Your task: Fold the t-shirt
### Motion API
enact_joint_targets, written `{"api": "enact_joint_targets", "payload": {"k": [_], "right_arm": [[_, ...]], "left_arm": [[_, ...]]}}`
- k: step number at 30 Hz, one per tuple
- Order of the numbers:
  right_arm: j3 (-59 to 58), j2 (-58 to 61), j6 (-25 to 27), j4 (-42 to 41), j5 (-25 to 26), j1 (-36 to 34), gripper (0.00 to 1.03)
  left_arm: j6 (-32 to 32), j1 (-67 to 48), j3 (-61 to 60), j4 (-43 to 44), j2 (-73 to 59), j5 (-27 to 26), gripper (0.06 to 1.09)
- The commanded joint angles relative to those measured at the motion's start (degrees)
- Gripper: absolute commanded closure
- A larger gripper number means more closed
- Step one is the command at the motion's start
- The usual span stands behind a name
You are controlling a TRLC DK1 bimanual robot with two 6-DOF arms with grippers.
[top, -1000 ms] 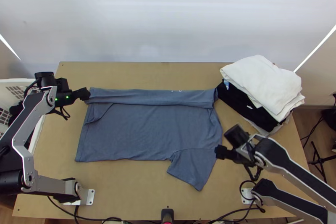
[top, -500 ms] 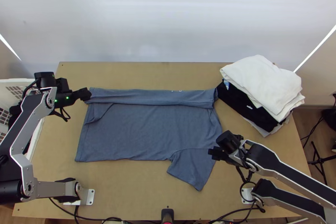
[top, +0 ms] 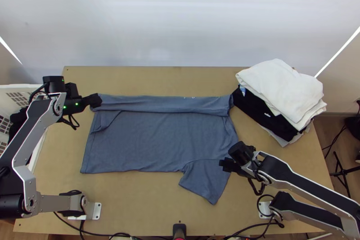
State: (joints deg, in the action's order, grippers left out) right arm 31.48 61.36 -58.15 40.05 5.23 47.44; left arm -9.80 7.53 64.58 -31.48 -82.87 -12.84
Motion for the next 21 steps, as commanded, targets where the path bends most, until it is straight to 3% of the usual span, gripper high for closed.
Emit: {"api": "enact_joint_targets", "payload": {"k": [1, 4, 11, 12, 14, 18, 21], "right_arm": [[-0.6, 3.7, 0.5, -2.6, -1.5, -0.2, 0.40], [-0.3, 4.9, 0.8, -3.1, -1.5, 0.0, 0.50], [-0.4, 7.9, 1.5, -4.6, -1.5, 0.7, 0.51], [-0.2, 8.3, 1.7, -4.6, -1.5, 0.8, 0.53], [0.1, 8.8, 2.5, -5.4, -1.3, 1.2, 0.68], [0.1, 8.8, 3.7, -6.1, 1.5, 1.9, 0.82], [0.2, 8.7, 4.8, -6.1, 2.8, 1.8, 0.87]], "left_arm": [[-1.2, -1.5, 0.4, 0.0, -0.4, 0.8, 0.14], [-1.0, -1.4, 0.6, -0.7, -0.3, 1.1, 0.14], [3.4, 0.6, 0.8, -4.8, -0.1, 3.3, 0.14], [3.9, 1.2, 0.8, -5.3, 0.0, 3.3, 0.14], [5.5, 2.5, 0.8, -6.4, 0.1, 4.3, 0.14], [12.0, 5.1, -0.4, -10.8, 1.9, 7.3, 0.15], [17.3, 7.1, -0.1, -19.8, 4.1, 8.5, 0.19]]}}
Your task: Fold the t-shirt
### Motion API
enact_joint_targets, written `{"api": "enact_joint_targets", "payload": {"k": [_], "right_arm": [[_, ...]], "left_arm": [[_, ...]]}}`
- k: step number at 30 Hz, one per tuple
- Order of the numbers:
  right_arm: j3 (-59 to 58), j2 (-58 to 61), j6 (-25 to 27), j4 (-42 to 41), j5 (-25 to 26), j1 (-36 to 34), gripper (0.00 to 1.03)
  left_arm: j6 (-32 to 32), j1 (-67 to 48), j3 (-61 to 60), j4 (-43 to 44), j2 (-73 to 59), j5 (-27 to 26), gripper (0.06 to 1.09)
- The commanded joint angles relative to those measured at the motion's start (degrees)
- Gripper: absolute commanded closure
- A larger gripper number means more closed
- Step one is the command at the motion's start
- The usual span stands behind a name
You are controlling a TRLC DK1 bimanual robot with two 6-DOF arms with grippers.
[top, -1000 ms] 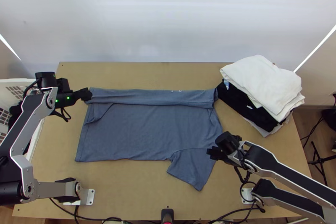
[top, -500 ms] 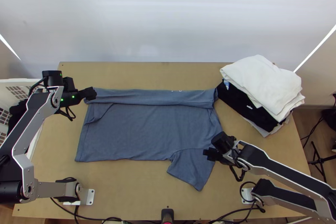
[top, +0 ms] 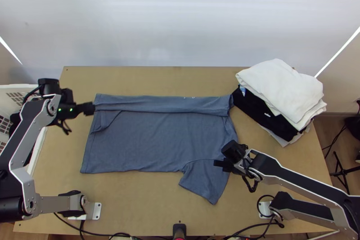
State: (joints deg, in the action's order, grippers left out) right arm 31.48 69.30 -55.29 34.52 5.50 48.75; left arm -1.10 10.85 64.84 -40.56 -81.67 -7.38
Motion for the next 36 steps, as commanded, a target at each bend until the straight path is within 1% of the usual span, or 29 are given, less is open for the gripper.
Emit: {"api": "enact_joint_targets", "payload": {"k": [1, 3, 4, 5, 8, 9, 13, 14, 15, 19, 22, 23, 25, 31, 36], "right_arm": [[0.1, 0.5, 2.2, -0.6, 2.9, 0.5, 0.90], [0.2, 0.2, 2.5, -0.4, 3.8, 0.5, 0.94], [0.3, 0.2, 2.6, -0.3, 4.1, 0.5, 0.94], [0.3, 0.1, 2.7, -0.3, 4.3, 0.5, 0.94], [0.5, 0.3, 3.0, -0.3, 4.7, 0.5, 0.94], [0.6, 0.4, 3.0, -0.3, 4.7, 0.5, 0.94], [0.9, 0.9, 3.0, -0.3, 4.8, 0.5, 0.94], [1.1, 1.0, 3.1, -0.3, 5.0, 0.6, 0.98], [1.4, 1.2, 3.1, -0.3, 5.6, 0.6, 1.00], [2.3, 1.1, 3.3, 0.4, 5.8, 1.1, 0.99], [2.7, 1.1, 3.3, 0.9, 6.4, 1.1, 0.99], [2.7, 1.0, 3.3, 1.2, 6.4, 1.1, 0.99], [2.8, 0.9, 3.3, 1.6, 6.6, 1.1, 0.99], [3.1, 0.8, 3.1, 2.1, 6.7, 1.3, 0.99], [3.1, 0.6, 2.9, 2.7, 6.7, 1.3, 1.00]], "left_arm": [[9.7, 4.2, 0.6, -15.1, 3.7, 3.1, 0.20], [12.2, 4.7, 2.4, -25.5, 4.9, 3.1, 0.20], [14.3, 5.2, 2.6, -31.1, 5.5, 3.1, 0.20], [15.9, 5.6, 2.2, -34.4, 6.4, 3.1, 0.20], [21.4, 8.2, -0.5, -39.4, 8.9, 3.1, 0.20], [22.4, 8.7, -1.8, -40.0, 9.6, 3.1, 0.20], [24.9, 7.2, -9.6, -38.1, 14.0, 3.3, 0.19], [24.6, 6.0, -11.0, -37.4, 14.3, 3.3, 0.19], [24.1, 5.2, -12.4, -36.6, 14.3, 3.2, 0.20], [23.3, 3.4, -18.9, -30.1, 14.3, 2.9, 0.21], [22.7, 2.9, -23.4, -24.9, 13.5, 3.1, 0.34], [22.6, 2.9, -24.1, -24.1, 13.2, 3.0, 0.37], [22.4, 3.0, -25.6, -21.3, 12.9, 3.0, 0.37], [22.5, 3.3, -27.5, -17.9, 10.2, 3.6, 0.37], [23.6, 4.2, -27.7, -15.6, 9.2, 5.6, 0.37]]}}
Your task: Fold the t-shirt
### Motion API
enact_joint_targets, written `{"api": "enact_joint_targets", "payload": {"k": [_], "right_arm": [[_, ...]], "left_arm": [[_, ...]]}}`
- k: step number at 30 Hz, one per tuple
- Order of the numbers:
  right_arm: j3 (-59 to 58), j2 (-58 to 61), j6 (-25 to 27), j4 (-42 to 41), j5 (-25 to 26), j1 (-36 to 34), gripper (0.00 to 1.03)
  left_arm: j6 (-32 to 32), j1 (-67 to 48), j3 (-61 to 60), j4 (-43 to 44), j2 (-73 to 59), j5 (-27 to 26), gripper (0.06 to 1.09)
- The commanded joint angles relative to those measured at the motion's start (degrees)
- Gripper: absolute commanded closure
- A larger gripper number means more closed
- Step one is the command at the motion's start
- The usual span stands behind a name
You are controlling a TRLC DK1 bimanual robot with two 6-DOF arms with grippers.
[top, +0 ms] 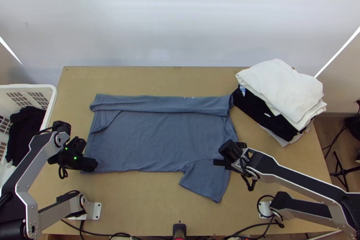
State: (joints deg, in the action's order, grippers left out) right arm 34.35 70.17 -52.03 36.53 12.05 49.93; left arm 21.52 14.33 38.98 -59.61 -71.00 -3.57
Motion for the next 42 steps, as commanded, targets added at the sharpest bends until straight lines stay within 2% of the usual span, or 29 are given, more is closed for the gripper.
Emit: {"api": "enact_joint_targets", "payload": {"k": [1, 22, 23, 25, 28, 29, 39, 42], "right_arm": [[0.2, -0.4, -0.4, 0.9, 0.2, 0.4, 0.99], [0.2, 0.2, -0.5, 1.0, 1.4, 1.7, 0.99], [0.2, 0.2, -0.5, 1.0, 1.4, 1.8, 0.99], [0.2, 0.3, -0.5, 1.0, 1.7, 1.9, 0.99], [0.1, 0.4, -0.5, 1.0, 1.7, 1.8, 1.00], [0.2, 0.4, -0.5, 1.0, 1.7, 1.7, 0.99], [5.6, -0.9, -0.4, 4.7, 1.7, -1.7, 1.00], [8.3, -2.3, 1.0, 6.8, 1.7, -5.1, 1.00]], "left_arm": [[1.5, 0.9, -1.9, 3.5, -1.4, 1.8, 0.37], [2.8, 1.1, -0.8, -0.2, 1.6, 4.5, 0.37], [2.3, 0.4, -0.9, -1.1, 1.7, 4.0, 0.41], [0.5, -1.1, -0.7, -1.6, 3.6, 2.3, 0.60], [-1.1, -2.3, -1.0, -1.4, 6.8, 0.0, 1.01], [-1.1, -2.4, -1.3, -1.1, 6.8, -0.7, 1.04], [-3.1, 1.9, 1.4, 3.9, 3.7, -1.5, 1.05], [-5.0, 4.9, 5.3, 5.7, 0.3, -3.0, 1.05]]}}
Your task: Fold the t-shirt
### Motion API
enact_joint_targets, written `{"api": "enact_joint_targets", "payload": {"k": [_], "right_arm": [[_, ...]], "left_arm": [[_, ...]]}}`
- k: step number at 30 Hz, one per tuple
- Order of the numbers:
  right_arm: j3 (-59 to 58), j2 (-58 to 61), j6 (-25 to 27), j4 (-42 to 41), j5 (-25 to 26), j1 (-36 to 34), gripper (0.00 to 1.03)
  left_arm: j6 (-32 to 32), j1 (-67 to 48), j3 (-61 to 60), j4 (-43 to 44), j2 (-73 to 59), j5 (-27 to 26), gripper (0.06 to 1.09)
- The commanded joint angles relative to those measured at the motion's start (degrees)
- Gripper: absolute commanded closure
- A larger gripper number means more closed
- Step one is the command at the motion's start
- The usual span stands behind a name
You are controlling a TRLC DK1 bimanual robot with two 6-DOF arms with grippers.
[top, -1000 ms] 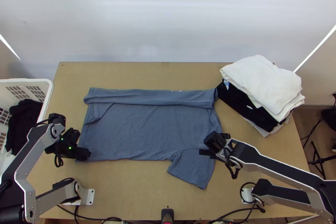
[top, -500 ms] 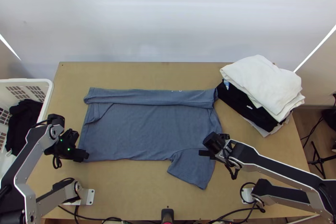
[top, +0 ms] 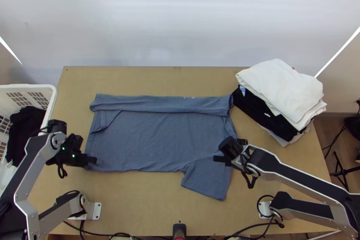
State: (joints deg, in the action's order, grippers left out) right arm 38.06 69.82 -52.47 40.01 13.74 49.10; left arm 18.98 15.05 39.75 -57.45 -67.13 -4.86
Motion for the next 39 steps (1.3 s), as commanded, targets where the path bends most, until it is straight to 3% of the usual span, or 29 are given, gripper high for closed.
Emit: {"api": "enact_joint_targets", "payload": {"k": [1, 15, 39], "right_arm": [[5.4, -2.3, 1.8, 4.0, 0.1, -5.4, 1.00], [11.5, -3.7, 3.9, 8.3, 0.1, -12.3, 1.00], [28.1, 13.4, 4.0, 7.7, 5.0, -16.6, 1.00]], "left_arm": [[-2.9, 4.7, 6.0, 3.5, -4.8, -2.7, 1.04], [-8.0, 6.1, 15.7, 6.9, -11.9, -7.2, 1.05], [-13.2, 2.4, 44.1, 7.0, -30.0, -8.8, 1.04]]}}
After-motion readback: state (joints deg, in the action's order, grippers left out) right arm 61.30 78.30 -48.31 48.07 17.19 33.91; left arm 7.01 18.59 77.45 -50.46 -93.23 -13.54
